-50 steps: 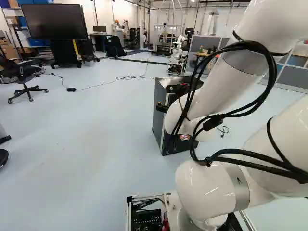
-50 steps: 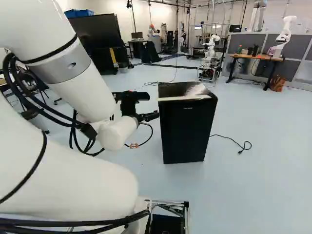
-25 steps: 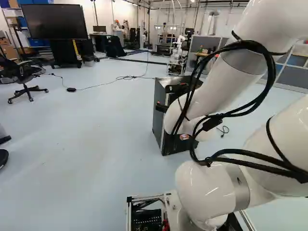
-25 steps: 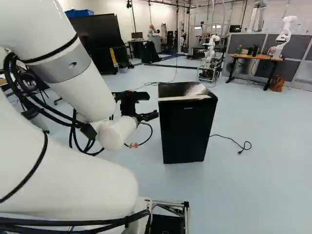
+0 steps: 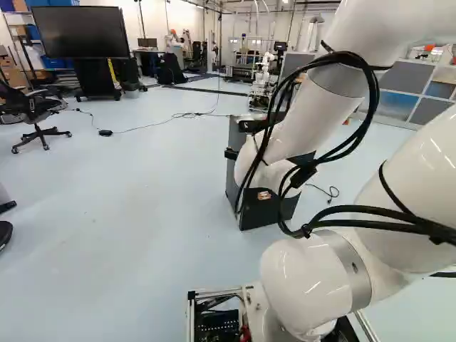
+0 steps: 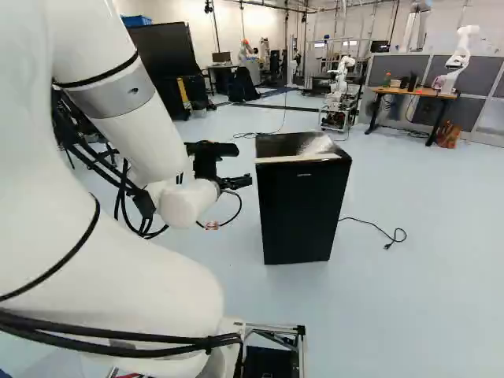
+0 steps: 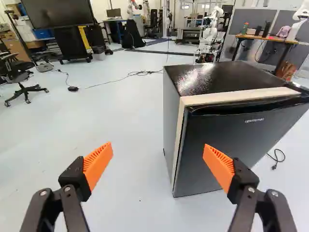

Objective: Grab a drink from the fridge

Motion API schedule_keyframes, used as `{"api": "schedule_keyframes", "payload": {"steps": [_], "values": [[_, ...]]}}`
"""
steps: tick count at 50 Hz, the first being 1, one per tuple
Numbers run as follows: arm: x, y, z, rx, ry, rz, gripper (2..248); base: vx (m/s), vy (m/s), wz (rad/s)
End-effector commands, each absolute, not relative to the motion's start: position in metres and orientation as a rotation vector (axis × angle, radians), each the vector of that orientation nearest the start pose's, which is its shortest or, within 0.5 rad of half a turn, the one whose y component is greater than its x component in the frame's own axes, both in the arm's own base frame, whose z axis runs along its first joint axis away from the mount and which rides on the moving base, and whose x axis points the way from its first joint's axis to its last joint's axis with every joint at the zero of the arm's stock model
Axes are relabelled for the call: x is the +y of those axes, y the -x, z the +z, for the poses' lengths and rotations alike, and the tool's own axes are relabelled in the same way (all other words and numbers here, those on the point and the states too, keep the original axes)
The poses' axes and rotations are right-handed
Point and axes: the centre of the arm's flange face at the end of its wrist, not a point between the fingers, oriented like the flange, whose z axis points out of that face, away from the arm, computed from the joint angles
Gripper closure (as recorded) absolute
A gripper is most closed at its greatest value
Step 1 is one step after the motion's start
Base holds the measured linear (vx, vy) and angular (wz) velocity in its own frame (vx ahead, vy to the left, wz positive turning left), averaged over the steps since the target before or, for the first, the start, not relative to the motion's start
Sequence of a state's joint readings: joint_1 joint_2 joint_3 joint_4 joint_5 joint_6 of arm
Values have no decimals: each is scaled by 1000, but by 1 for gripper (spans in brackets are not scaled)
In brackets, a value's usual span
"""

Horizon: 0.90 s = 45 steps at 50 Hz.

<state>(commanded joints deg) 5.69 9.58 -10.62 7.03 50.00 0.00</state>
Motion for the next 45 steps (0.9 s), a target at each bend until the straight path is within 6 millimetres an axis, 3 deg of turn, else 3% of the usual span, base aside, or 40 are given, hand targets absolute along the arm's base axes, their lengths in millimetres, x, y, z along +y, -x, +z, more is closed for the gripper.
{"api": "schedule_keyframes", "payload": {"steps": [45], "values": [[50, -319, 375, 343, 2496, -1843, 3, 0, 0, 0]]}}
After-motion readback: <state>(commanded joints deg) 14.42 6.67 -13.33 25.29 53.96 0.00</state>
